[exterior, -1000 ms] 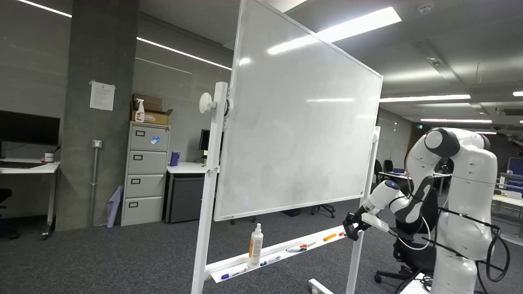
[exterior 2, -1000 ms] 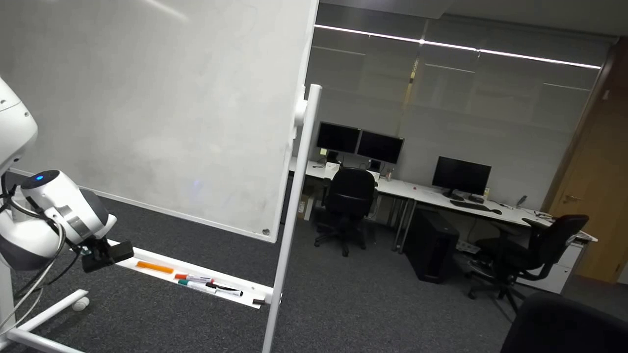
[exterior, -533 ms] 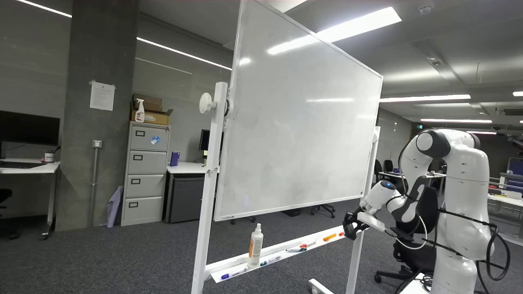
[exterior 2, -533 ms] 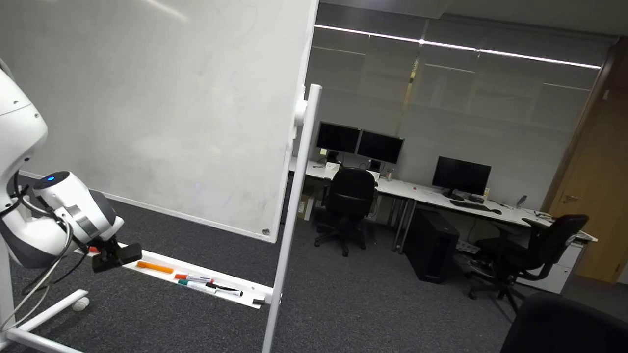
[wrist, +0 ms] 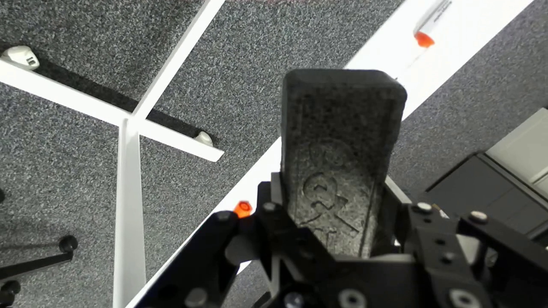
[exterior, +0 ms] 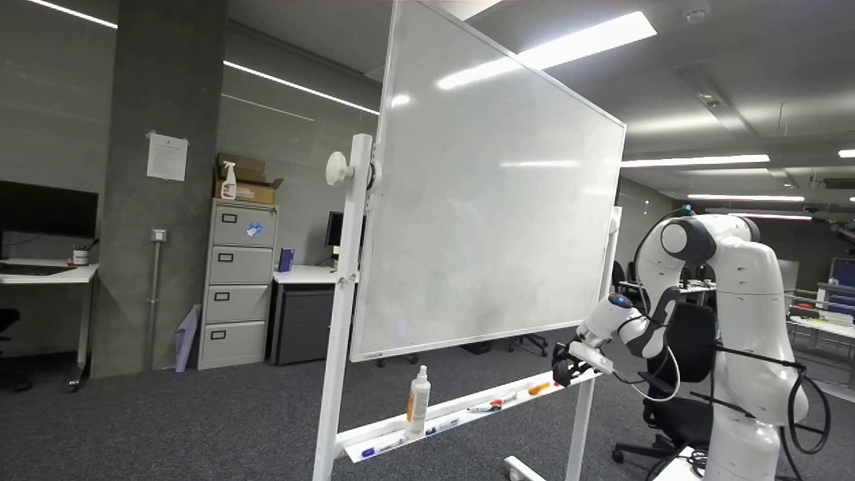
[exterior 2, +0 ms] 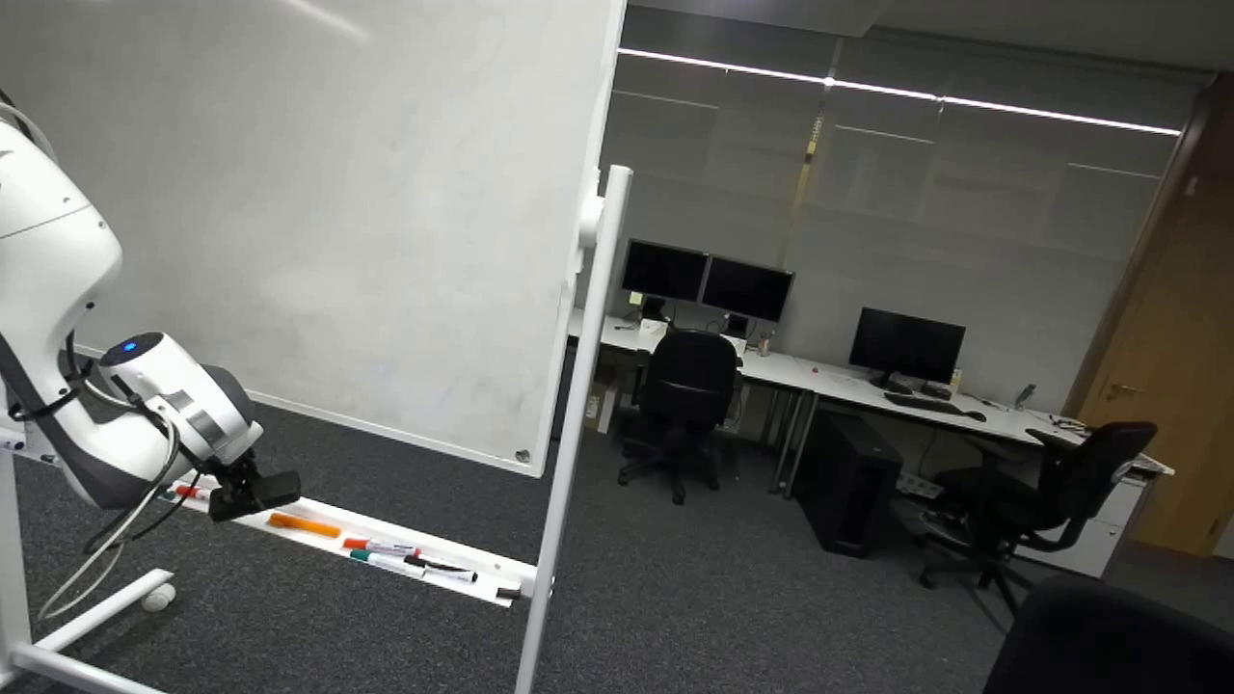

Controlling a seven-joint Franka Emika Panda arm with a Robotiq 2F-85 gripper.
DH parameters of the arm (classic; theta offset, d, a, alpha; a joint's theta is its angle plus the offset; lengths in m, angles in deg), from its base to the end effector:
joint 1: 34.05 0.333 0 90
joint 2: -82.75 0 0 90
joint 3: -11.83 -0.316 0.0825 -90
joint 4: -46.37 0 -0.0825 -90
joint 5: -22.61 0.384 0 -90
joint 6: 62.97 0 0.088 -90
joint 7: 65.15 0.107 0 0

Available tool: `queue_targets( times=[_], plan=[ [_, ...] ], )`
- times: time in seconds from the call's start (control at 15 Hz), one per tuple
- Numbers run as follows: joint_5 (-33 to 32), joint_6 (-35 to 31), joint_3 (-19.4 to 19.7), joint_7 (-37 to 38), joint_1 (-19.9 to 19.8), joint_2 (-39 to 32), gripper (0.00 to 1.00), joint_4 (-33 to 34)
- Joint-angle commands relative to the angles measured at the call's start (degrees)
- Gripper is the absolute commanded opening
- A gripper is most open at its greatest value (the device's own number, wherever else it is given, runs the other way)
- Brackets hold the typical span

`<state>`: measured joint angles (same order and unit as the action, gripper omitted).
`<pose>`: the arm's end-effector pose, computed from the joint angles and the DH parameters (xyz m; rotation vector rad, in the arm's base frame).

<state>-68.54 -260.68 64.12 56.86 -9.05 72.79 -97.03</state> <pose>0.4216 -0.0920 0.2678 -2.5863 1.2290 -0.7434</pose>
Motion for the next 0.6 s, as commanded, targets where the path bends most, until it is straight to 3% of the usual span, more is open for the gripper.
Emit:
queue_targets(
  times=[0.0, 0.27, 0.53],
  plan=[
    [2.1, -0.1, -5.3, 5.8, -2.7, -0.6, 0.30, 2.7],
    [5.1, -0.7, -12.5, 13.3, -7.6, -2.3, 0.30, 3.3],
    [5.8, -0.8, -17.1, 18.7, -13.0, -4.1, 0.30, 3.7]
  ],
)
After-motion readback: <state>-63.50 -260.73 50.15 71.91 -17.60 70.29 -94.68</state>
